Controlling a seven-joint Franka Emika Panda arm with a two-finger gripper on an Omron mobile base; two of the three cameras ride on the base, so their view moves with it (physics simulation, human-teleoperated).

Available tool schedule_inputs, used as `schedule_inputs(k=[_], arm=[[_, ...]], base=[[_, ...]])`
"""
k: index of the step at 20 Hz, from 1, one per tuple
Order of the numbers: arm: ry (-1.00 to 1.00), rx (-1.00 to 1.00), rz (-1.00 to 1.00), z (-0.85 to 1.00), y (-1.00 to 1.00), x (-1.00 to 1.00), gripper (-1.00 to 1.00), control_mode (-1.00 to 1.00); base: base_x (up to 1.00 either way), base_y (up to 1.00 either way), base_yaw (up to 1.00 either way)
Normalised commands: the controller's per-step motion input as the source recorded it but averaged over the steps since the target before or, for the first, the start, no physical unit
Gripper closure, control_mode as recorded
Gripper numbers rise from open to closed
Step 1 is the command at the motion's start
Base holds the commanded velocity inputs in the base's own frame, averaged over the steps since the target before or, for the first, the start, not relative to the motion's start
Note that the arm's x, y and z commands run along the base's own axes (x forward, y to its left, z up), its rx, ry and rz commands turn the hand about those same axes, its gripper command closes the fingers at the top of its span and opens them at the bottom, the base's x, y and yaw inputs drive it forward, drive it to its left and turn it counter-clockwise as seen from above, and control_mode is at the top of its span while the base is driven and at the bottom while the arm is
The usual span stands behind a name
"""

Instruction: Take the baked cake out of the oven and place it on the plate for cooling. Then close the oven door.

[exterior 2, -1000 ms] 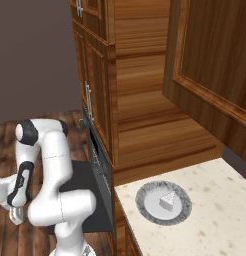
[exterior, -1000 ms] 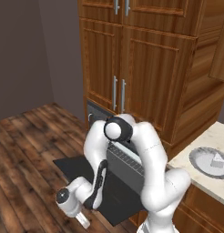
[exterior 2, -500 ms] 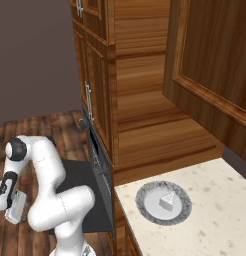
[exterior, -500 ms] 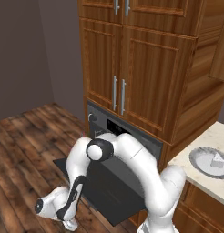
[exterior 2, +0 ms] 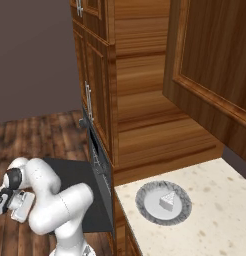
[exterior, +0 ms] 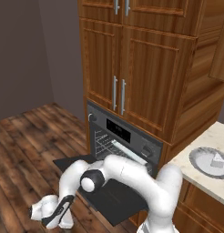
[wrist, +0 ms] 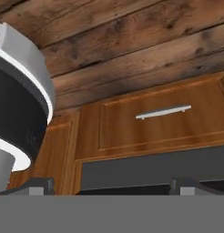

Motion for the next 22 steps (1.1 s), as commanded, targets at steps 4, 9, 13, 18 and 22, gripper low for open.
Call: schedule_inputs(k=[4, 9, 13, 18, 22], arm=[[-0.08, -0.33, -0.1, -0.5, 0.06, 0.55, -1.0, -1.0], [-0.11, -0.3, -0.07, -0.5, 0.0, 0.56, -1.0, -1.0], [-0.12, -0.25, -0.02, -0.31, 0.0, 0.48, -1.0, -1.0], [-0.13, -0.19, 0.0, -0.14, -0.22, 0.22, -1.0, -1.0], [-0.16, -0.04, 0.0, 0.18, -0.64, 0.0, -1.0, -1.0]], base=[[0.0, 0.0, 0.0], [0.0, 0.0, 0.0], [0.0, 0.0, 0.0], [0.0, 0.0, 0.0], [0.0, 0.0, 0.0]])
